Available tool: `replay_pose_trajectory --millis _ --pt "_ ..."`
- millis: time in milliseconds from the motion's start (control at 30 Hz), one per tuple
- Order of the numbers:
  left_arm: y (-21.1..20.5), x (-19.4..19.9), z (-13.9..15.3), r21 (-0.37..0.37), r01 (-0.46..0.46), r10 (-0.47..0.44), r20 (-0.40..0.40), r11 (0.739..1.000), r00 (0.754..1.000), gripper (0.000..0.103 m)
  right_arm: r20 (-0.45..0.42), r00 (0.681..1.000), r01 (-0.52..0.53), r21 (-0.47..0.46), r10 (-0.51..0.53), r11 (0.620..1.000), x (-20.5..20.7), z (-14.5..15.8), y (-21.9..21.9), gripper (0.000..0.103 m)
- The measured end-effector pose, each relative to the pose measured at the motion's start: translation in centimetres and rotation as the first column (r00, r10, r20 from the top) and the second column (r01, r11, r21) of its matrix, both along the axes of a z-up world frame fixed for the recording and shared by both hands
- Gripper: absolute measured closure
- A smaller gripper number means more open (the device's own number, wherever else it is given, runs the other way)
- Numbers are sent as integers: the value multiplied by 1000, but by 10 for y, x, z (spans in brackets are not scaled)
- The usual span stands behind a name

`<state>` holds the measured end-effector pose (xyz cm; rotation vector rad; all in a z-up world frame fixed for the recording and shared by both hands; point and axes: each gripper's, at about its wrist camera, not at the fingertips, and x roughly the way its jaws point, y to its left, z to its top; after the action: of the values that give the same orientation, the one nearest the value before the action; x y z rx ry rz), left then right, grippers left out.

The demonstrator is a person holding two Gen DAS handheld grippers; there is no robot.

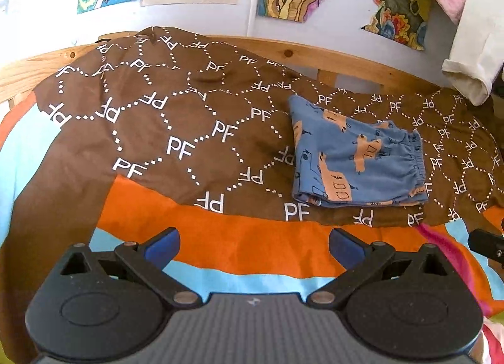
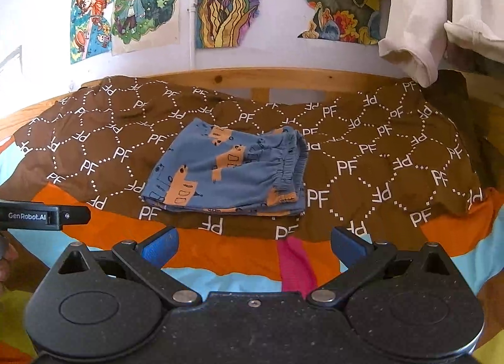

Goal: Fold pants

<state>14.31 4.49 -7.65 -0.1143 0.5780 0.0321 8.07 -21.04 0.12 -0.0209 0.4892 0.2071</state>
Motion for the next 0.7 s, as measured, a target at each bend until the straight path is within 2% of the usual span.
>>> replay_pose_trajectory --millis 333,700 --pt "-7 -3 0 18 35 -35 -1 999 999 0 -14 1000 -9 -3 9 1000 1 -1 4 1" --pt "-5 -4 1 20 33 -34 8 999 999 0 -16 1000 -9 -1 9 1000 2 -1 4 1"
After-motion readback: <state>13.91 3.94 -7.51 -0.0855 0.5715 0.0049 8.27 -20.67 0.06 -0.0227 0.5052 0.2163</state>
